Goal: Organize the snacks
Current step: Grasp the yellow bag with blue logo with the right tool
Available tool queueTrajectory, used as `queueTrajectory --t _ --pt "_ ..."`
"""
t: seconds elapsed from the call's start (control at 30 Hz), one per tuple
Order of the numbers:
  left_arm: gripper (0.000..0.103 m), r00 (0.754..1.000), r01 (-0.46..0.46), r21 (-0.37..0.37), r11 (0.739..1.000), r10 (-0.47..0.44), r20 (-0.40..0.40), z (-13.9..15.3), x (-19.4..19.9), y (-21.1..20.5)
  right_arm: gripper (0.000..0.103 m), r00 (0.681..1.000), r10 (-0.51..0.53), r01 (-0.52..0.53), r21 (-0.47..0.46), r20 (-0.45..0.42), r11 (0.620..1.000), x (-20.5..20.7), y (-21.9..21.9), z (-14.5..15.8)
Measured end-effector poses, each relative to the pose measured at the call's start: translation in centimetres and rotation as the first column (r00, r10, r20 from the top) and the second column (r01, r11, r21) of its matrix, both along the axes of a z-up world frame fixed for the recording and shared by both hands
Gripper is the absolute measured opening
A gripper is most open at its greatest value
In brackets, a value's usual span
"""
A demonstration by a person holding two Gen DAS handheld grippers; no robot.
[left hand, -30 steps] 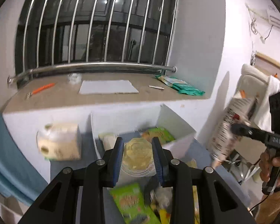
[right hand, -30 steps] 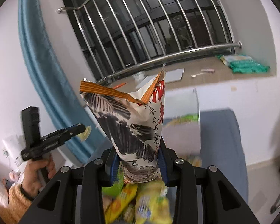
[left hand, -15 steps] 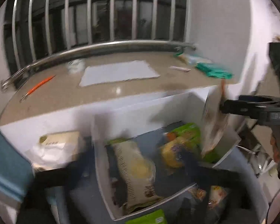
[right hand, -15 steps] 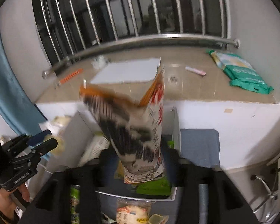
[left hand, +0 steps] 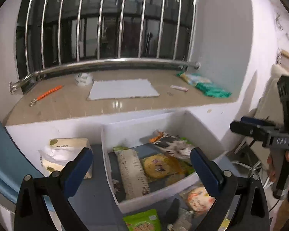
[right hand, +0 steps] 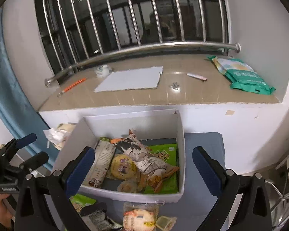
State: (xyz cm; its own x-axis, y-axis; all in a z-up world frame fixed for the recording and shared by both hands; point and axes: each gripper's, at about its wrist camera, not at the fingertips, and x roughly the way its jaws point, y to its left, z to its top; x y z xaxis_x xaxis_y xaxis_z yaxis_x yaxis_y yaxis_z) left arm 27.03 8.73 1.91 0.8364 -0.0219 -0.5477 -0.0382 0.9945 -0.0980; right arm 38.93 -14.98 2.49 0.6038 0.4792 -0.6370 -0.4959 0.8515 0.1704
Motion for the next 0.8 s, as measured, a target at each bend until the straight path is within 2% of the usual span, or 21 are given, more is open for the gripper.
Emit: queueTrajectory --t 0.13,0.23,0.37,0.5,0.57,0.67,0.8 --pt "0.103 0.998 0.024 0.014 1.0 -0.025 0.064 1.6 -5.0 -1.5 0.103 0.998 0.045 -0.048 0.054 0.054 0.997 -4.2 -2.0 1.3" --pt "0.103 0.995 0.043 0.032 0.999 -0.045 0.087 1.7 -8.7 -2.9 0.103 0.993 0.073 -0.082 0.091 0.094 0.993 -8.2 -3.9 1.7" --pt "0.103 0.993 0.073 0.011 0.997 -0.074 0.094 0.1 -14.4 -4.5 0.103 0.984 0.121 -0.136 0.114 0.129 0.984 -14.9 -6.7 0.4" --pt "0.103 0.994 0.062 -0.008 0.998 -0.061 0.086 -2.4 -18.7 -5.5 0.103 0.982 0.12 -0.136 0.105 0.144 0.985 -20.3 -9.0 -2.1" --pt "0.103 0.996 0.052 -0.051 0.997 -0.048 0.077 -3.8 -20.4 -5.6 0.103 0.986 0.109 -0.124 0.113 0.129 0.986 -22.2 -10.0 -3.8" --pt "0.103 0.997 0.049 -0.111 0.993 -0.043 0.059 -5.4 -21.8 -5.6 0.103 0.995 0.081 -0.089 0.133 0.063 0.987 -24.1 -11.5 -6.7" --pt "0.103 0.999 0.043 -0.12 0.992 -0.04 0.033 -6.5 -22.7 -5.9 0.103 0.996 0.093 -0.092 0.101 -0.006 0.991 -24.0 -11.4 -9.0"
